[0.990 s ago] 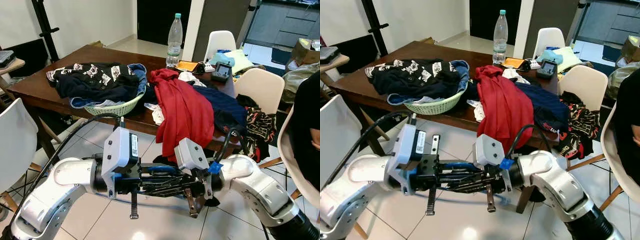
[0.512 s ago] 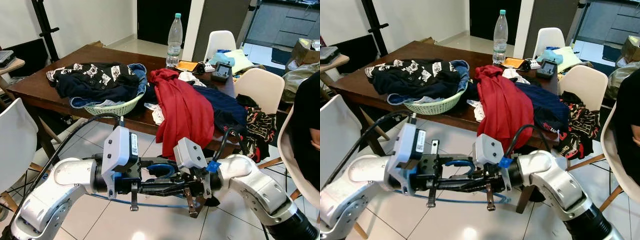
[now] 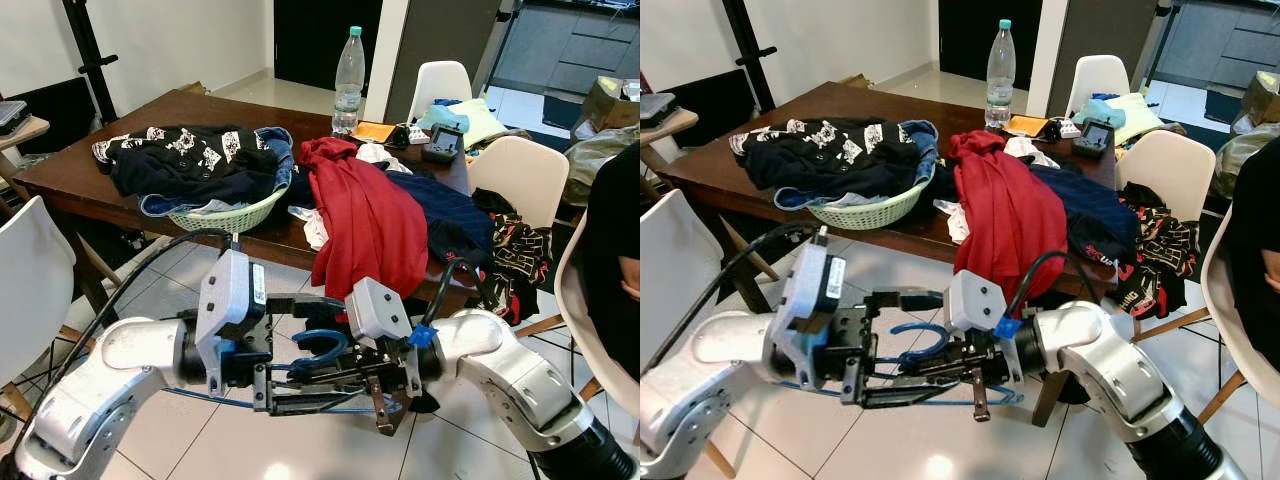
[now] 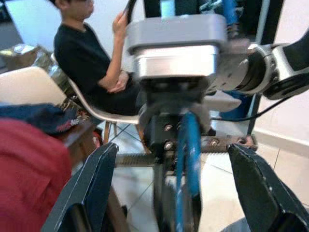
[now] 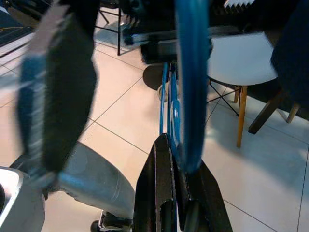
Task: Hang hanger
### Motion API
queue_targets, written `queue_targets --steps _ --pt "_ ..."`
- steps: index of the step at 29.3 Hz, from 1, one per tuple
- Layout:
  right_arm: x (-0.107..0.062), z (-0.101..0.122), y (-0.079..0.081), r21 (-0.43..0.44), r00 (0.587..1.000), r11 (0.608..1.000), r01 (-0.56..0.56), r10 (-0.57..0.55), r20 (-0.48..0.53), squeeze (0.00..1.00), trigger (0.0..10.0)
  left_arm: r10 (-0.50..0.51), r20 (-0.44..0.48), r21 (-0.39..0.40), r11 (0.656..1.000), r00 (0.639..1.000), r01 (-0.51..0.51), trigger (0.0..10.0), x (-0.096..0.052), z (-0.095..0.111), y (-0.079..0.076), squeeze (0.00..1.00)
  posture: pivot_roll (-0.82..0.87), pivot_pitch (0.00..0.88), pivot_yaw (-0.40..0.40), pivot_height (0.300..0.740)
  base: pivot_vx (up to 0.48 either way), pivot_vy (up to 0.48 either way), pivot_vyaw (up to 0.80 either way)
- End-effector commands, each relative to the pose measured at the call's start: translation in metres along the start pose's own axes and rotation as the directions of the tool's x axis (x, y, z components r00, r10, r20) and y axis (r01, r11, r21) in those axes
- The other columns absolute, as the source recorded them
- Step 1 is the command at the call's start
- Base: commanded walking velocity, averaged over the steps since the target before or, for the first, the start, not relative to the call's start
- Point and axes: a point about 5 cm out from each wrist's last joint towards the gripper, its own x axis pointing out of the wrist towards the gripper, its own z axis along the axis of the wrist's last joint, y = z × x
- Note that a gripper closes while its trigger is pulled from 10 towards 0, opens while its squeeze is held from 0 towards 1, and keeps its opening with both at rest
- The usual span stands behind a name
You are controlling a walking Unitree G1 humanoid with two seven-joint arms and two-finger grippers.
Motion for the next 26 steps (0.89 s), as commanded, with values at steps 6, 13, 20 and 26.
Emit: queue_targets --steps 6,13,20,26 --pt "-0.012 -0.006 -0.027 -0.020 0.975 0.974 0.224 -0.224 0.002 0.00 0.0 0.073 -0.197 -0.025 0.997 0.978 -0.079 10.0 -0.035 -0.029 0.011 1.00 0.14 0.031 -0.045 0.740 0.000 0.000 0.00" --pt "-0.021 -0.017 -0.066 -0.047 0.833 0.833 0.551 -0.552 -0.033 0.00 0.0 0.054 -0.412 0.012 0.998 0.909 -0.054 10.0 -0.051 -0.055 0.009 1.00 0.14 0.033 -0.045 0.740 0.000 0.000 0.00" --pt "-0.073 -0.030 -0.101 -0.034 0.491 0.495 0.868 -0.867 -0.089 0.00 0.0 0.223 -0.407 0.156 0.972 0.886 -0.173 10.0 -0.051 -0.058 0.023 1.00 0.15 0.043 -0.052 0.740 0.000 0.000 0.00" --pt "-0.120 -0.035 -0.111 -0.006 0.227 0.229 0.974 -0.969 -0.094 0.00 0.0 0.404 -0.339 0.279 0.906 0.850 -0.319 10.0 -0.040 -0.060 0.039 1.00 0.15 0.046 -0.048 0.740 0.000 0.000 0.00"
